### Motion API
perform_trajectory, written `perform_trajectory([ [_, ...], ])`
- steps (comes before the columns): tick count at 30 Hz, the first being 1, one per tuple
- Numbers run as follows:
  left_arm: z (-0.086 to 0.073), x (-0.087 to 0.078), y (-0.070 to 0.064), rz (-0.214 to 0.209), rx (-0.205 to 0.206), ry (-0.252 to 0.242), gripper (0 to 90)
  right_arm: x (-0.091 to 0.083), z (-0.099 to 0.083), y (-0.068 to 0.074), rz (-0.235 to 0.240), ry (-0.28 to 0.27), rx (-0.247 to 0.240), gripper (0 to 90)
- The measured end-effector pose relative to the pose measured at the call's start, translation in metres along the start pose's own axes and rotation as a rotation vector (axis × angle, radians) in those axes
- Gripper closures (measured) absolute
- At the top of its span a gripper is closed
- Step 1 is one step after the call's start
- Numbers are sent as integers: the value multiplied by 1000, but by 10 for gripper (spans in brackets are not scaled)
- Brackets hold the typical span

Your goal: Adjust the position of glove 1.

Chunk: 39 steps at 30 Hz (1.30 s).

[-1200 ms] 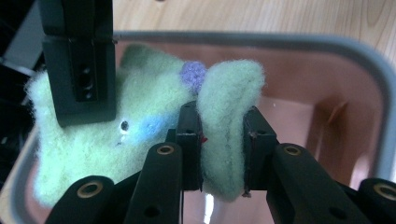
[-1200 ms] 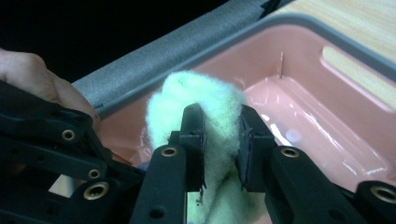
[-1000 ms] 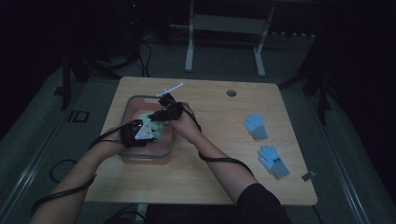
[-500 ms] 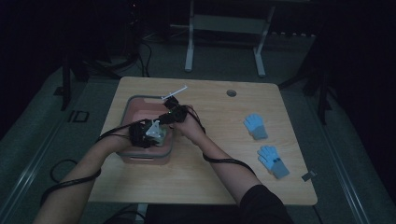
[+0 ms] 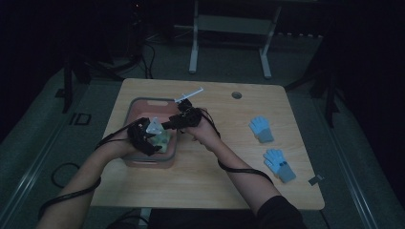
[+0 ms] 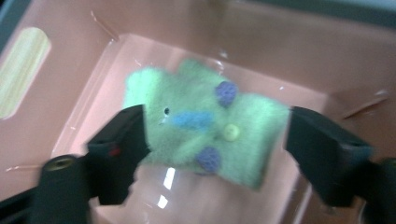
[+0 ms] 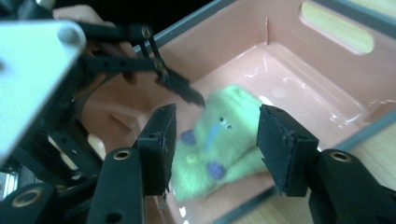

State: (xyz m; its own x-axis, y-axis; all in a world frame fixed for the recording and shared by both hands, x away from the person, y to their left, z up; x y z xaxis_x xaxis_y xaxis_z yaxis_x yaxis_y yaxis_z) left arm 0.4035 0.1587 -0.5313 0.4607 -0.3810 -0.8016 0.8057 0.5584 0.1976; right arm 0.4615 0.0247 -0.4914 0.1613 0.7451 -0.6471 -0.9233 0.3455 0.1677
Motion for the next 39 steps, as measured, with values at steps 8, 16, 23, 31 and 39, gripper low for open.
perform_trajectory([
  [8,17,-19,-10,3,-55,-101,140,-31,-11,6,-7,-24,-35,388],
  [16,47,-22,-34,-52,-52,-156,121,-62,-26,0,-13,-49,-43,270],
  [23,68,-18,-48,-77,-73,-146,28,-83,-43,-9,-16,-71,-40,179],
  [31,87,-12,-62,-88,-75,-202,25,-104,-64,-18,-79,-57,-64,189],
  [39,99,-3,-82,-114,-78,-186,26,-123,-80,-23,-145,-52,-69,190],
])
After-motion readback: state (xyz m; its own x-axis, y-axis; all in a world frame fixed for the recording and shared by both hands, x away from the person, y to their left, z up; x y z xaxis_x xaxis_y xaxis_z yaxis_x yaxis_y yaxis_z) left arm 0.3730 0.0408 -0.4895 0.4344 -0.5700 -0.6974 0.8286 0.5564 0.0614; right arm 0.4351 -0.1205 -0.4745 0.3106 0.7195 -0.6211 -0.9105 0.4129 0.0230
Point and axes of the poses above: each handheld gripper's, and its own axes: x roughly forward along the jaws, z roughly out of its top, y roughly to its left, the point moved 5 cm from there along x, roughly forward along the jaws, and after that the axes turned 9 degrees about -x, right-handed, at the moved point
